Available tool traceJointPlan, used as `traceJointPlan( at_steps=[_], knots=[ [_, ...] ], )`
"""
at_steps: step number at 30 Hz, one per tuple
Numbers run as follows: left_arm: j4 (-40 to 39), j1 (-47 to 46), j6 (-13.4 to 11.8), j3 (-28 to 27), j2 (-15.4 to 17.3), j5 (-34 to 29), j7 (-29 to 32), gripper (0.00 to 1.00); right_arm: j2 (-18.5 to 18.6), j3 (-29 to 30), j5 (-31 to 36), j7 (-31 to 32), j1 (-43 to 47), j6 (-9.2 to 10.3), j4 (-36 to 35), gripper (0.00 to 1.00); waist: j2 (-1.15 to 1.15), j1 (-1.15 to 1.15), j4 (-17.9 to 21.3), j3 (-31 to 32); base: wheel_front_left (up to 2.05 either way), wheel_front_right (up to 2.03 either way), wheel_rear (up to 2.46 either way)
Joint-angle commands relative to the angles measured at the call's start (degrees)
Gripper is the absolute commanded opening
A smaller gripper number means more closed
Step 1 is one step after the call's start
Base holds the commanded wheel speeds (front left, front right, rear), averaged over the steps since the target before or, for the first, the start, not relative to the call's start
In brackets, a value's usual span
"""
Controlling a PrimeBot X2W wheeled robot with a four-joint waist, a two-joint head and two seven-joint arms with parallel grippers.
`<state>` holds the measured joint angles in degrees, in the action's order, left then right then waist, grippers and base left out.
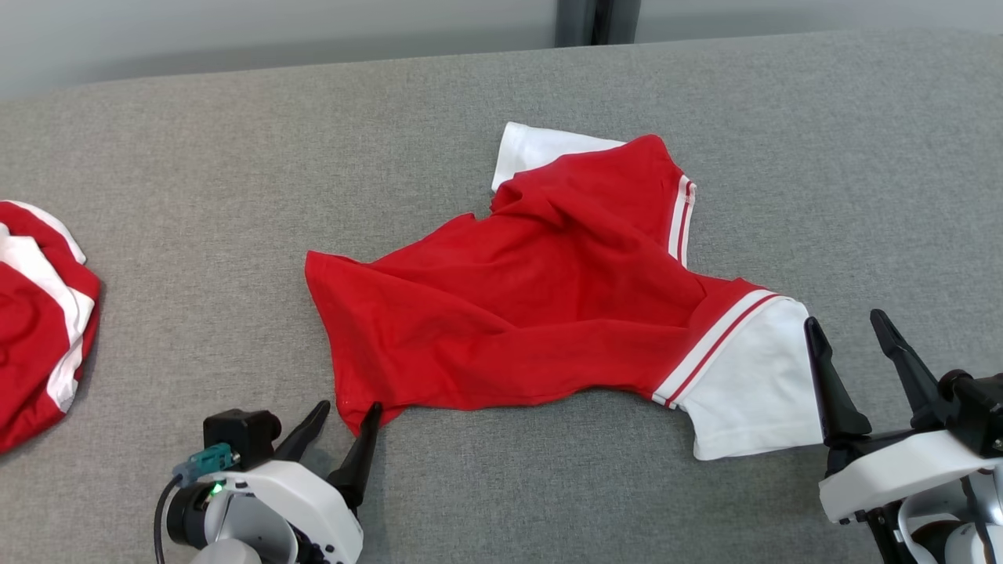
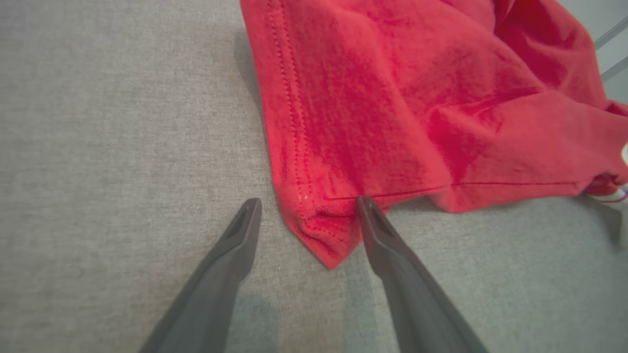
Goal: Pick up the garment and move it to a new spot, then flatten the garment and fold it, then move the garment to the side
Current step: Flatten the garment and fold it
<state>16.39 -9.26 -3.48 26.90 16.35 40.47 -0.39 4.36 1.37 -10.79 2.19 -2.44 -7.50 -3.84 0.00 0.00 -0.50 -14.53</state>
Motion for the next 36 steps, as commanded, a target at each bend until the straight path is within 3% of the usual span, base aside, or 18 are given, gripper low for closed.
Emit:
traceJointPlan(
  at_steps=[1,2,4,13,23,24,25,26,31,36],
  knots=[
    [1.1,-1.5,0.5,-0.1,0.1,0.3,0.3,1.0,0.6,0.1,0.0,0.2,-0.7,0.02,-0.3,1.0,0.0,0.0,0.2,-0.3,0.0,0.0,0.0],
    [1.7,-1.7,0.6,0.0,0.1,0.4,0.3,0.63,0.7,0.2,-0.1,0.4,-0.7,0.02,-0.4,1.0,0.0,0.0,0.3,-0.3,0.0,0.0,0.0],
    [2.5,-2.1,1.0,0.0,0.1,0.4,0.0,0.0,0.8,0.8,-0.3,0.5,-0.5,0.02,-0.6,1.0,0.0,0.0,0.5,-0.5,0.0,0.0,0.0],
    [0.7,-2.5,1.0,0.3,1.2,-0.8,-1.2,0.0,0.2,3.1,-0.2,2.5,4.2,0.02,1.9,1.0,0.0,0.0,0.0,-0.7,0.0,0.0,0.0],
    [-2.8,-1.9,-0.6,0.2,2.1,-1.5,-1.4,0.0,-0.5,1.5,-2.5,1.5,1.3,0.02,17.0,1.0,0.0,0.0,-0.7,-1.1,0.0,0.0,0.0],
    [-3.1,-1.8,-0.7,0.3,2.2,-1.7,-1.6,0.0,-0.5,1.2,-2.9,1.5,0.8,0.02,18.4,0.95,0.0,0.0,-0.8,-1.1,0.0,0.0,0.0],
    [-3.4,-1.7,-0.8,0.3,2.2,-1.7,-1.6,0.0,-0.6,1.0,-3.3,1.4,0.4,0.02,19.8,0.41,0.0,0.0,-0.9,-1.0,0.0,0.0,0.0],
    [-3.8,-1.6,-0.9,0.2,2.2,-1.7,-2.0,0.0,-0.6,0.8,-3.8,1.0,0.0,0.02,20.4,0.0,0.0,0.0,-1.0,-0.9,0.0,0.0,0.0],
    [-7.7,-2.2,-1.8,0.1,3.8,-4.0,-3.8,0.0,0.3,2.4,-5.5,-3.0,-2.2,0.03,17.9,0.0,0.0,0.0,-1.0,-0.7,0.0,0.0,0.0],
    [-14.1,-3.7,-3.8,-1.4,5.7,-6.5,-5.5,0.0,1.4,3.8,-6.5,-5.2,-5.1,0.02,10.1,0.0,0.0,0.0,-0.3,-0.1,0.0,0.0,0.0]
  ],
)
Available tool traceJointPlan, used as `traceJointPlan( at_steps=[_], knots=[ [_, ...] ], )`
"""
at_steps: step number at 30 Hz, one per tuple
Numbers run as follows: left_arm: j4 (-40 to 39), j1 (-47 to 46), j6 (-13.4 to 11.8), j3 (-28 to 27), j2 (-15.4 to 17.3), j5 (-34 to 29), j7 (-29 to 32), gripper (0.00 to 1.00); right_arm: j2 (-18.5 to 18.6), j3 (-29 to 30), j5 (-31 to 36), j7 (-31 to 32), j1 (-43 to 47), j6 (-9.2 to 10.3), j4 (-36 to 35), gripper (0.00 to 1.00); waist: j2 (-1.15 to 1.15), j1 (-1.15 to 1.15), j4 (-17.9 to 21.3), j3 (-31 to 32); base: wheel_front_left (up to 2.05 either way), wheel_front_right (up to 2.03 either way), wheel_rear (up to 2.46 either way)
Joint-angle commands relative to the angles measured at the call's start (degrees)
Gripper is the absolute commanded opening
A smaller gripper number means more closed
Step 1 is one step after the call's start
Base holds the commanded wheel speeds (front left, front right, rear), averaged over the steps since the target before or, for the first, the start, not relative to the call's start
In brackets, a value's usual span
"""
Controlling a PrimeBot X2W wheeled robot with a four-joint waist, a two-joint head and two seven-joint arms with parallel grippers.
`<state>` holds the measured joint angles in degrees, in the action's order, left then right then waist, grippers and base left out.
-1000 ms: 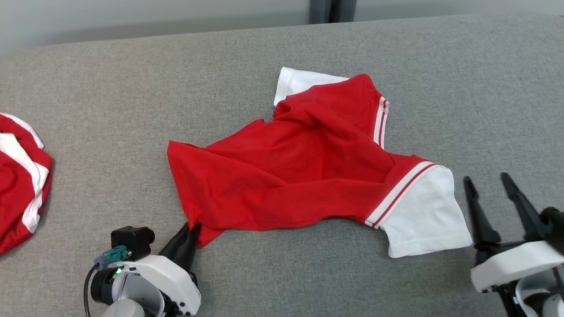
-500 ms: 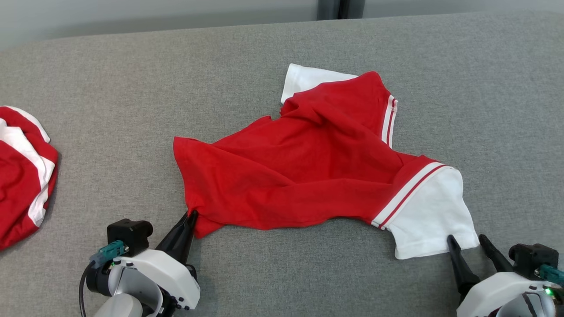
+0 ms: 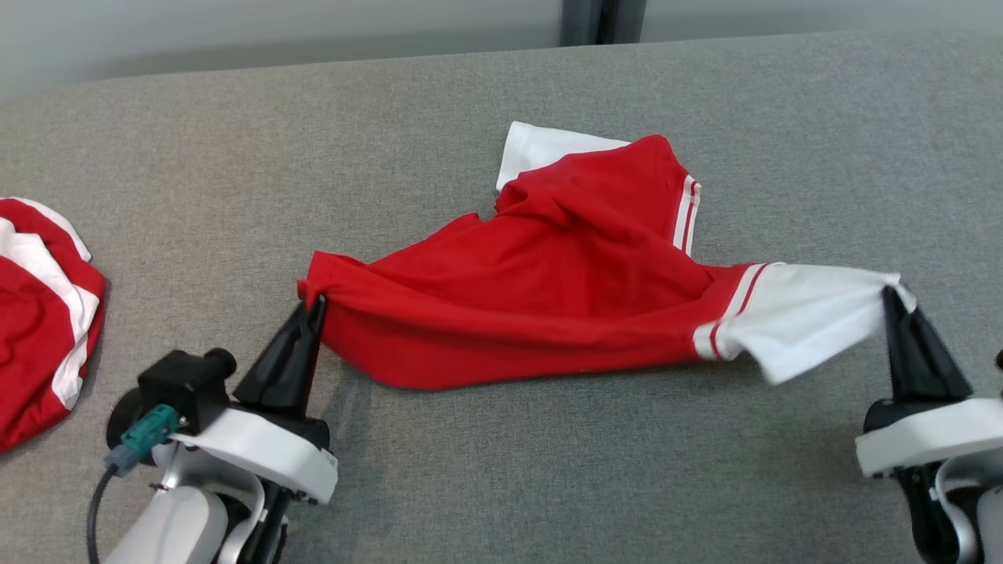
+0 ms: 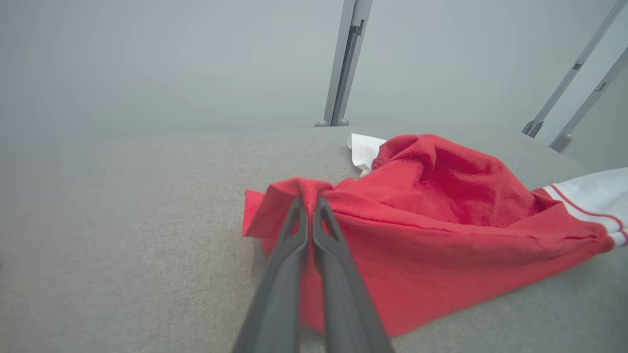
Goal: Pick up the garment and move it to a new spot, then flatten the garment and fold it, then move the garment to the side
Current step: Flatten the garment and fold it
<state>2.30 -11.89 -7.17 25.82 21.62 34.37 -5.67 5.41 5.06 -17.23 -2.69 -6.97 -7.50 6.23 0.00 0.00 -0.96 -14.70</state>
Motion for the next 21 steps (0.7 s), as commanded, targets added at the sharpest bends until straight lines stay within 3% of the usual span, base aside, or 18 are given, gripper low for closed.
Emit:
traceJointPlan(
  at_steps=[1,14,21],
  knots=[
    [-2.8,-1.8,-0.9,-1.2,1.2,-1.0,-0.6,0.0,0.8,0.8,0.0,-0.3,-2.3,0.02,-3.6,0.0,0.0,0.0,0.4,0.4,0.0,0.0,0.0],
    [-22.2,-13.5,-5.4,-7.6,6.3,-7.4,-0.4,0.0,3.1,3.3,2.6,4.0,-17.7,0.02,-26.2,0.0,0.0,0.0,0.4,2.3,0.0,0.0,0.0],
    [-29.1,-17.5,-6.5,-9.3,8.8,-9.6,2.3,0.0,3.9,3.3,2.1,7.0,-20.7,0.02,-30.2,0.0,0.0,0.0,0.0,2.4,0.0,0.0,0.0]
  ],
)
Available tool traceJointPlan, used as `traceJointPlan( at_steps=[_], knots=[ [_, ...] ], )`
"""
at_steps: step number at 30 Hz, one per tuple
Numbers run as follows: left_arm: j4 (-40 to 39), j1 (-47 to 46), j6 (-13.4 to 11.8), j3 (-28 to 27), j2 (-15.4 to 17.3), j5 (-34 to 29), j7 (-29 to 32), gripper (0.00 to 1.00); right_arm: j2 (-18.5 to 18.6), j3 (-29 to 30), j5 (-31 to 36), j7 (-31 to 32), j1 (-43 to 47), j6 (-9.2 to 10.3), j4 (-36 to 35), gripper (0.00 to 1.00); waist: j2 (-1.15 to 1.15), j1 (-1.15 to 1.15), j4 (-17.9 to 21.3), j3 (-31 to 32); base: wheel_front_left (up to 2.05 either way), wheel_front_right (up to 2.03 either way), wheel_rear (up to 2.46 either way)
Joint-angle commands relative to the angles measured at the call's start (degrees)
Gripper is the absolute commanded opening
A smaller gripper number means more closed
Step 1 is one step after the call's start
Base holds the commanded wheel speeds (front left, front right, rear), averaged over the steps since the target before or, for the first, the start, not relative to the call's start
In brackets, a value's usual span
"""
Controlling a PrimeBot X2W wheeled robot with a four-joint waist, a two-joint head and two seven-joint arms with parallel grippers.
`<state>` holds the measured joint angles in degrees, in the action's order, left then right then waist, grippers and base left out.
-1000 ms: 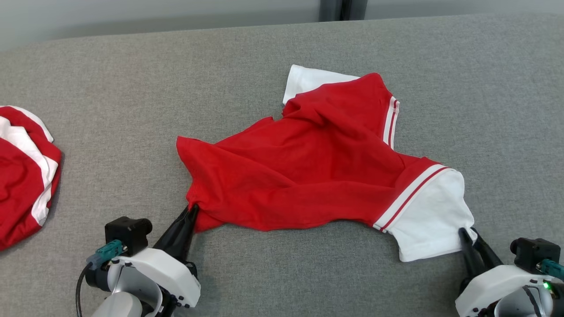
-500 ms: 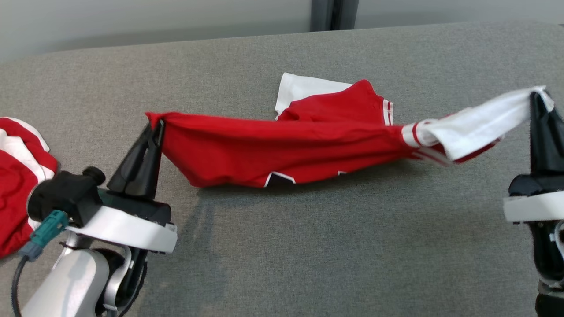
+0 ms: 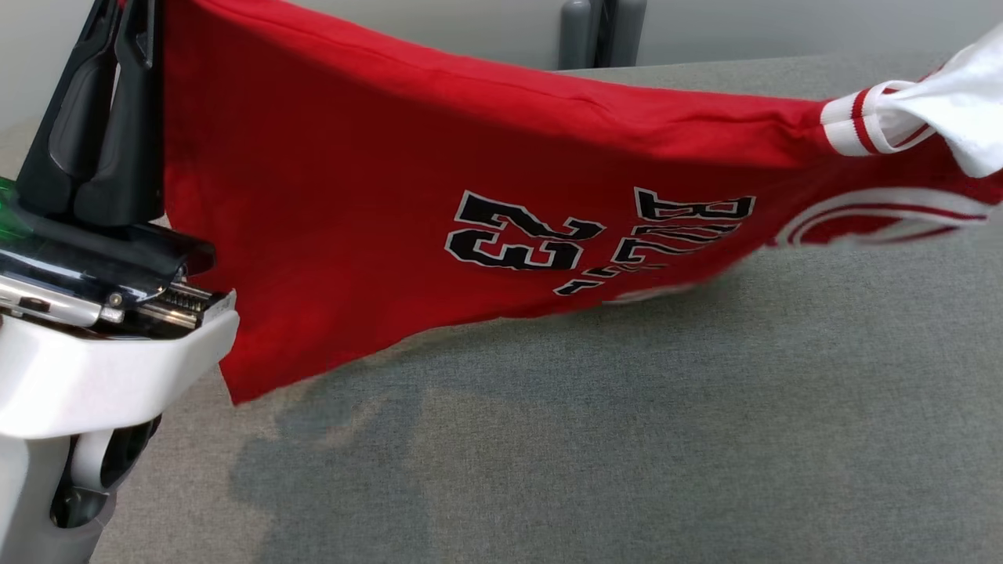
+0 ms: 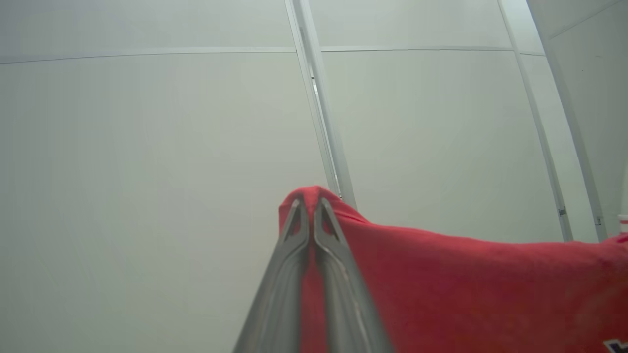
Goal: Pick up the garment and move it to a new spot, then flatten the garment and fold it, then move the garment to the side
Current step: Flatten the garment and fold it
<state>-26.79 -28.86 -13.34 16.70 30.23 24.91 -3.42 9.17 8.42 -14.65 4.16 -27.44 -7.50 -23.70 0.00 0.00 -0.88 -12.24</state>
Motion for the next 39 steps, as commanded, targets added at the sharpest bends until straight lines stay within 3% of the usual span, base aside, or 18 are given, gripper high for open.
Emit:
traceJointPlan(
  at_steps=[1,8,14,24,29,32,39],
  knots=[
    [-0.4,-0.9,-0.4,-0.2,0.3,-0.2,0.6,0.0,0.2,-0.2,-0.7,0.5,-0.4,0.02,-0.2,0.0,0.0,0.0,-0.1,-0.1,0.0,0.0,0.0],
    [0.4,-3.3,0.5,1.0,-0.1,1.0,2.8,0.0,0.5,-1.3,-2.9,1.4,-3.0,0.02,3.3,0.0,0.0,0.0,0.0,-1.8,0.0,0.0,0.0],
    [7.0,-12.0,4.4,2.1,-1.8,3.8,3.8,0.0,2.7,-3.4,-5.9,1.1,-12.8,0.02,10.9,0.0,0.0,0.0,-0.5,-5.5,0.0,0.0,0.0],
    [36.4,-40.3,13.1,3.6,-9.8,6.8,0.4,0.0,8.6,-13.4,-6.2,-5.0,-43.7,0.02,34.0,0.0,0.0,0.0,-3.1,-11.9,0.0,0.0,0.0],
    [51.0,-50.7,15.4,3.3,-12.2,6.3,-4.1,0.0,6.6,-17.0,-6.6,-12.6,-56.6,0.02,47.4,0.0,0.0,0.0,-2.8,-12.7,0.0,0.0,0.0],
    [58.1,-53.5,16.5,3.4,-13.2,6.3,-6.7,0.0,5.1,-18.9,-7.3,-17.1,-61.3,0.02,53.9,0.0,0.0,0.0,-2.6,-13.0,0.0,0.0,0.0],
    [69.3,-53.1,19.0,4.1,-15.3,8.1,-9.4,0.0,3.3,-24.2,-10.2,-18.9,-61.2,0.02,64.1,0.0,0.0,0.0,-2.3,-14.7,0.0,0.0,0.0]
  ],
)
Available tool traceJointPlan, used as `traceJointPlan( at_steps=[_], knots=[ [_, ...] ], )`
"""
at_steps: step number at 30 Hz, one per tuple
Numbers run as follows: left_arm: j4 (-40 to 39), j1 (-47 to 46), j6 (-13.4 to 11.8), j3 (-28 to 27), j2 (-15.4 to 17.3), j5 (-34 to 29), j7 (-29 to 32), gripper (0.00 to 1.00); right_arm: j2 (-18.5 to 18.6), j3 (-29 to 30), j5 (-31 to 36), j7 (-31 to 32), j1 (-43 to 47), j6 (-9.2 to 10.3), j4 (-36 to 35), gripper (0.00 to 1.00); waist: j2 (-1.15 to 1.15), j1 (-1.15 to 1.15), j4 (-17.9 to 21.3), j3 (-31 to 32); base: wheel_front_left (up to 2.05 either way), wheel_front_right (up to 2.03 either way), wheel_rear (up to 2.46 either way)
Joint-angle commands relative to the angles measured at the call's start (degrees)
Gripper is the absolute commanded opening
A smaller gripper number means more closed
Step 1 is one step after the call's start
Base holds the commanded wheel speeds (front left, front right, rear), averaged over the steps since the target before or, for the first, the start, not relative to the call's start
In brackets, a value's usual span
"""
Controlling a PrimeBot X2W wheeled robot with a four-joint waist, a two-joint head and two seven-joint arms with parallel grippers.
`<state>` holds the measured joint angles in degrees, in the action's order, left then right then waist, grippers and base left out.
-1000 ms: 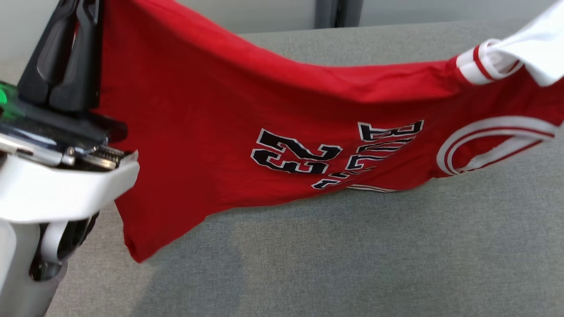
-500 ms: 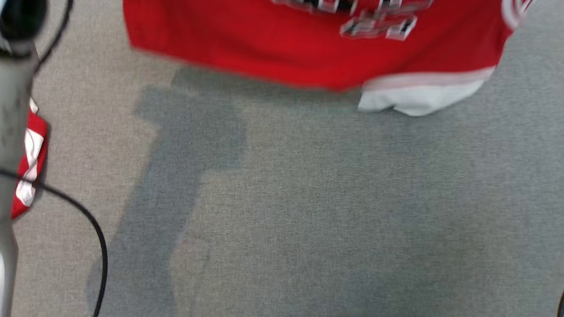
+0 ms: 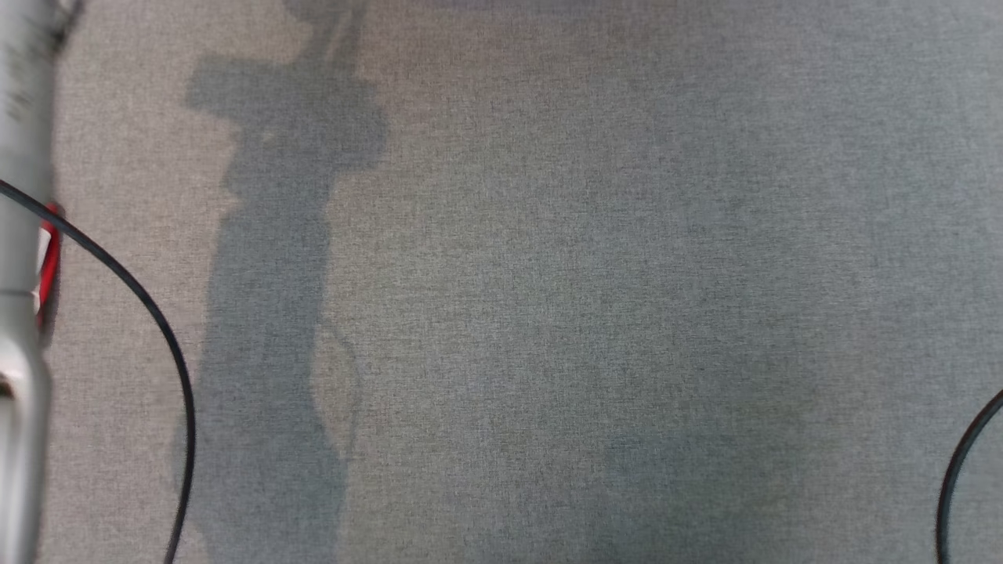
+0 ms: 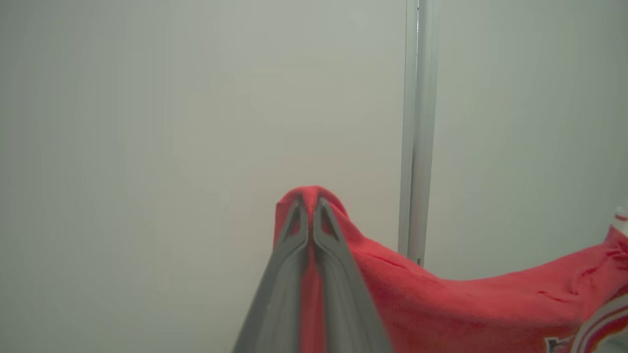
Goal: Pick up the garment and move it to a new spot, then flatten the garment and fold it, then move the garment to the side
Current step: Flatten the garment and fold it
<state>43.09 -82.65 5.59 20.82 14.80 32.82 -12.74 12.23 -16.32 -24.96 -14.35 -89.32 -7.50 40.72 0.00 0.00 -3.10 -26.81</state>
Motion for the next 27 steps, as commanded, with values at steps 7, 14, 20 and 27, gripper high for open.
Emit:
traceJointPlan(
  at_steps=[7,14,20,27],
  knots=[
    [8.6,13.6,1.6,0.5,-3.9,3.8,-2.1,0.0,1.2,-3.1,-6.0,-1.0,16.5,0.02,4.3,0.0,0.0,0.0,-0.3,-1.1,0.0,0.0,0.0],
    [3.2,30.6,1.9,-4.1,-5.6,2.0,-2.4,0.0,0.9,-0.6,-11.7,-1.0,38.6,0.01,-0.3,0.0,0.0,0.0,0.0,-0.7,0.0,0.0,0.0],
    [-7.2,44.4,1.9,-9.2,-5.9,-2.9,-2.4,0.0,0.1,2.2,-14.3,-1.0,54.2,0.02,-8.8,0.0,0.0,0.0,0.3,1.9,0.0,0.0,0.0],
    [-18.2,60.1,1.9,-10.8,-3.6,-5.2,-2.4,0.0,1.0,5.8,-15.8,-0.6,71.7,0.02,-21.0,0.0,0.0,0.0,1.1,6.9,0.0,0.0,0.0]
  ],
)
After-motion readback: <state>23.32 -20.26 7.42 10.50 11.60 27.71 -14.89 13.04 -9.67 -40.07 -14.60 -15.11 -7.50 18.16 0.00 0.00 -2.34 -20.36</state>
